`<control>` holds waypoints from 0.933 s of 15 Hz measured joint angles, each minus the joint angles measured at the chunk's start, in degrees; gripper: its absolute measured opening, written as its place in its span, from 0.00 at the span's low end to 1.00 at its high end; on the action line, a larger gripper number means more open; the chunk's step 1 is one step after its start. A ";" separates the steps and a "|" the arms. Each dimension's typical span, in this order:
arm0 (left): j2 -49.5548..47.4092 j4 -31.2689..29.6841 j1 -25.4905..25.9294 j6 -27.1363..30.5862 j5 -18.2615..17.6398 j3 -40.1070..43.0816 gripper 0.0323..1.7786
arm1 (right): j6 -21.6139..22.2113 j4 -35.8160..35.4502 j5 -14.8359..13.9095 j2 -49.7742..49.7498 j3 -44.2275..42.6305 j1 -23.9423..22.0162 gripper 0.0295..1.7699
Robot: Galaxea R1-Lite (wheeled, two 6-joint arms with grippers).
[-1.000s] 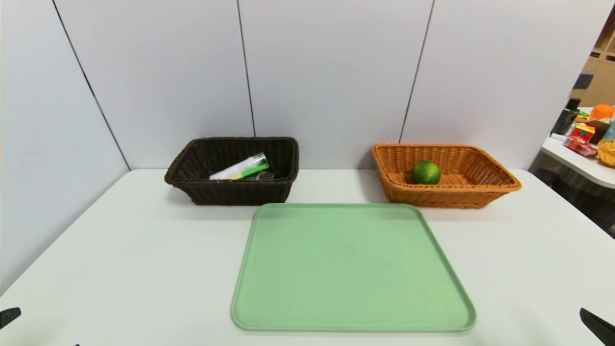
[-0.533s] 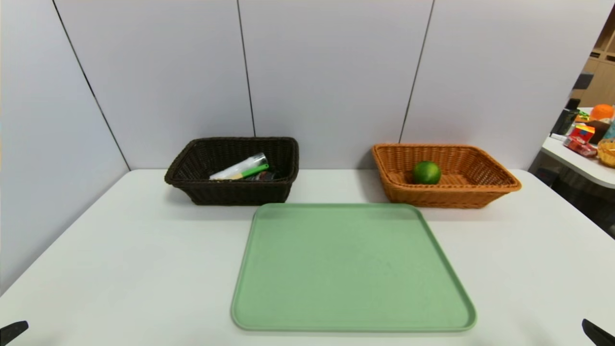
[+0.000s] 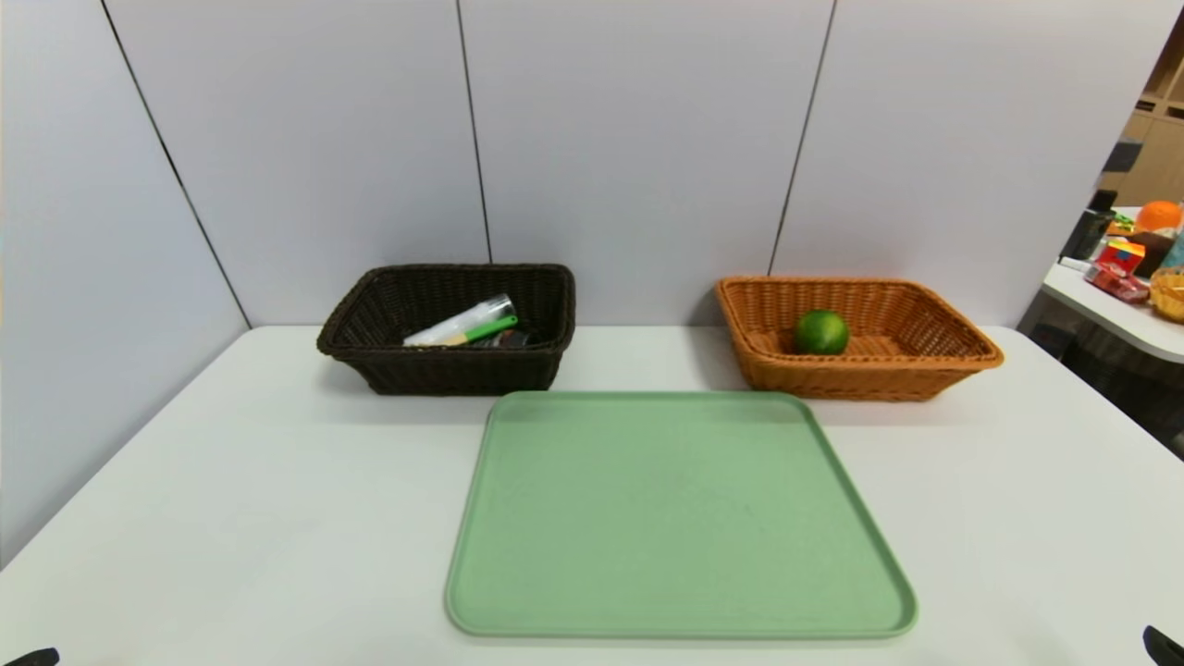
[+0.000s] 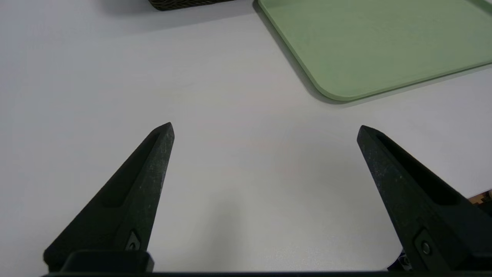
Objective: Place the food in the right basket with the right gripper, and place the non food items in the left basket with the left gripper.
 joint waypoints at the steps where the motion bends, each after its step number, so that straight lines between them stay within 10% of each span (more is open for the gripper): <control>1: -0.56 0.00 -0.01 0.00 0.02 0.29 0.95 | 0.09 0.00 -0.02 -0.88 0.52 -0.16 0.96; 14: -6.31 -0.41 0.00 0.39 0.30 3.63 0.95 | 1.16 -0.11 -0.06 -13.45 9.14 -3.06 0.96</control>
